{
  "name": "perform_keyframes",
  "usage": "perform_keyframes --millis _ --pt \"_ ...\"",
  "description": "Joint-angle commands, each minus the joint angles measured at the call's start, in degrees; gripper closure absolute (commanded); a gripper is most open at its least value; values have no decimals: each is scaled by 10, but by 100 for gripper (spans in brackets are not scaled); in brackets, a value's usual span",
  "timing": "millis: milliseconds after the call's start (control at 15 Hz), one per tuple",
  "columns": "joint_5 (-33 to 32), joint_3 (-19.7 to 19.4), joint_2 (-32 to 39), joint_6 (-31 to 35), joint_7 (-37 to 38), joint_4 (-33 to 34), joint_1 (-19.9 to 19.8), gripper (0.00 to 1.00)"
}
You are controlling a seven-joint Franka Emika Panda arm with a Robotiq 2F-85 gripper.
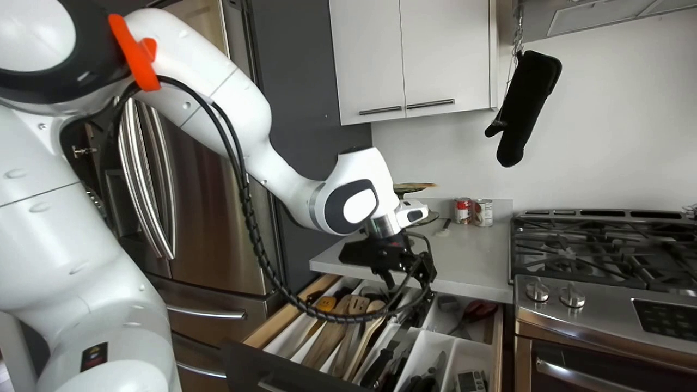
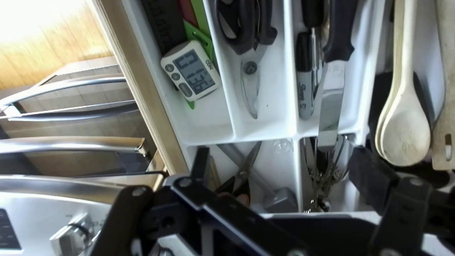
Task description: Put the scissors inside the drawer
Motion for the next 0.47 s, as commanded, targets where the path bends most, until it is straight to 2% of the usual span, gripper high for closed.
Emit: perform_keyframes --millis 0,133,400 --pt "-52 -35 -13 -16 59 9 45 0" --pt "-81 -26 -31 -32 104 16 52 0" --pt "-85 -28 -33 -34 110 16 52 0"
